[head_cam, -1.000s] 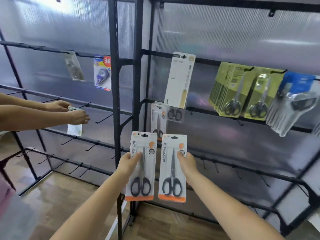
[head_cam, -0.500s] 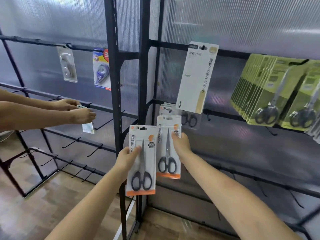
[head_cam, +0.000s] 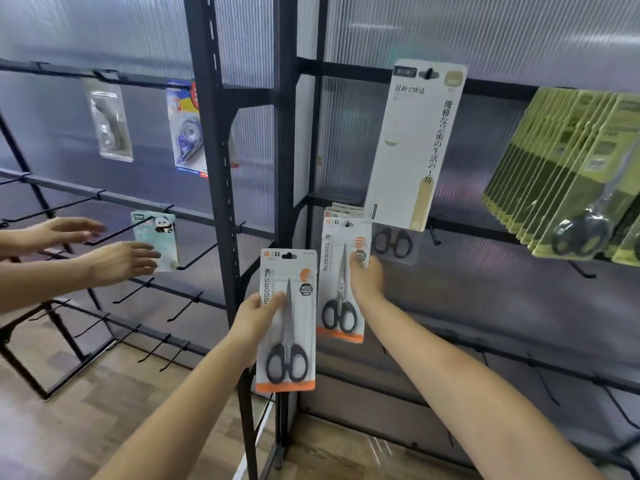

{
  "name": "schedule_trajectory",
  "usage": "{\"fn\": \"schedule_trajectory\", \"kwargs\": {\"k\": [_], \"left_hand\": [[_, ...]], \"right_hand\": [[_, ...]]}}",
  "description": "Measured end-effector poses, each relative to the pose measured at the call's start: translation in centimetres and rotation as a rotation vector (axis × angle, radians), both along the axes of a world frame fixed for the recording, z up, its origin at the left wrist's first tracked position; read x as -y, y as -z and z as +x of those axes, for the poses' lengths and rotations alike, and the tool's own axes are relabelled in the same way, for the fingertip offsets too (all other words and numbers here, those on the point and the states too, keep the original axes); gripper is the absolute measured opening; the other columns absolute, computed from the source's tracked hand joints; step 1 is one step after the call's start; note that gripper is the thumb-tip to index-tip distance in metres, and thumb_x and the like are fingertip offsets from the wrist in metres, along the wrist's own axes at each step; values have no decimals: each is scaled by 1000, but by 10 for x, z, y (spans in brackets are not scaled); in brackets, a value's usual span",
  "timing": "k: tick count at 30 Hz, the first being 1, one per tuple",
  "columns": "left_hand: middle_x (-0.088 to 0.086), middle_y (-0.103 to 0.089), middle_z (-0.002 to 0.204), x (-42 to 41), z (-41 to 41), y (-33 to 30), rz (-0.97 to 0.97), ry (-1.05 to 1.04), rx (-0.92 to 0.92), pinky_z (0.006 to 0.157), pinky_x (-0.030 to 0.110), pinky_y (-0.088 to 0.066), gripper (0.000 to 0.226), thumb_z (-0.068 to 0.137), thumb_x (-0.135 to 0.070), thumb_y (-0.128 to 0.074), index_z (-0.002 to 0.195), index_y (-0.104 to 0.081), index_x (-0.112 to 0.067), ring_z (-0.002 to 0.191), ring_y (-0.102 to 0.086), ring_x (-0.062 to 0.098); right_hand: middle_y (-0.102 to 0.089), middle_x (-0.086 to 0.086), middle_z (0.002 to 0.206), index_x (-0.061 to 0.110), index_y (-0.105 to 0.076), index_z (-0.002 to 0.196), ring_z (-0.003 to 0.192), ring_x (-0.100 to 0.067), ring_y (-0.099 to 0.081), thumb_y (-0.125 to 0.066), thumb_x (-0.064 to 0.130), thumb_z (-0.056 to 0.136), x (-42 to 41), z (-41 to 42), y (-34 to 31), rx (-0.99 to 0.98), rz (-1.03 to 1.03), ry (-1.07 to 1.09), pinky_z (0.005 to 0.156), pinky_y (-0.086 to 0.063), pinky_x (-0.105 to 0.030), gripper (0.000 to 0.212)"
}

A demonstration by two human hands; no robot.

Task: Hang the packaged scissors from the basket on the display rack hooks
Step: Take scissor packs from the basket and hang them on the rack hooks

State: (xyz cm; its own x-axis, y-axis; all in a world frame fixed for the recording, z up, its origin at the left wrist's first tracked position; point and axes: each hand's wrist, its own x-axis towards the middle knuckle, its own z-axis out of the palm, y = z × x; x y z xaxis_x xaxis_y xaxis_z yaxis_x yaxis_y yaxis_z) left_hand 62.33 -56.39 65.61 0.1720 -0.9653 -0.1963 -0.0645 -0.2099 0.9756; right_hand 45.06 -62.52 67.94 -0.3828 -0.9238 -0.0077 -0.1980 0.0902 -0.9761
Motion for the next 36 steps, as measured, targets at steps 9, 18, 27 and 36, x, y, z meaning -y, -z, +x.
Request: {"fn": "schedule_trajectory", "kwargs": {"k": [9, 18, 27, 36], "left_hand": [[8, -69, 104, 3, 1, 16, 64, 38, -8, 72, 27, -49, 29, 93, -32, -55, 109, -61, -7, 91, -64, 20], [7, -68, 101, 2, -4, 25, 88, 54, -27, 72, 28, -51, 27, 94, -30, -54, 108, -60, -7, 91, -65, 21], [5, -66, 103, -6, -13, 23, 92, 93, -37, 68, 24, -49, 28, 93, -30, -55, 111, -57, -9, 91, -63, 17], [-1, -67, 96, -27, -23, 22, 8, 171, 7, 64, 21, -47, 22, 94, -30, -54, 102, -59, -11, 84, -62, 10]], "right_hand": [[-53, -14, 103, -4, -45, 119, 105, -30, -53, -37, 27, 101, 16, -4, 17, -110, 20, 5, 75, -33, -28, 37], [-53, -16, 134, 8, -40, 139, 118, -32, -52, -32, 31, 102, 27, -11, 14, -247, 57, -56, 78, -36, -28, 44], [-57, -12, 125, 4, -43, 134, 113, -25, -54, -46, 17, 98, -10, -21, 40, -342, 118, -142, 83, -38, -25, 39], [-64, -2, 108, 10, -59, 118, 98, -19, -62, -42, 17, 99, -55, -28, 0, -467, -60, -445, 91, -51, -39, 26]]}}
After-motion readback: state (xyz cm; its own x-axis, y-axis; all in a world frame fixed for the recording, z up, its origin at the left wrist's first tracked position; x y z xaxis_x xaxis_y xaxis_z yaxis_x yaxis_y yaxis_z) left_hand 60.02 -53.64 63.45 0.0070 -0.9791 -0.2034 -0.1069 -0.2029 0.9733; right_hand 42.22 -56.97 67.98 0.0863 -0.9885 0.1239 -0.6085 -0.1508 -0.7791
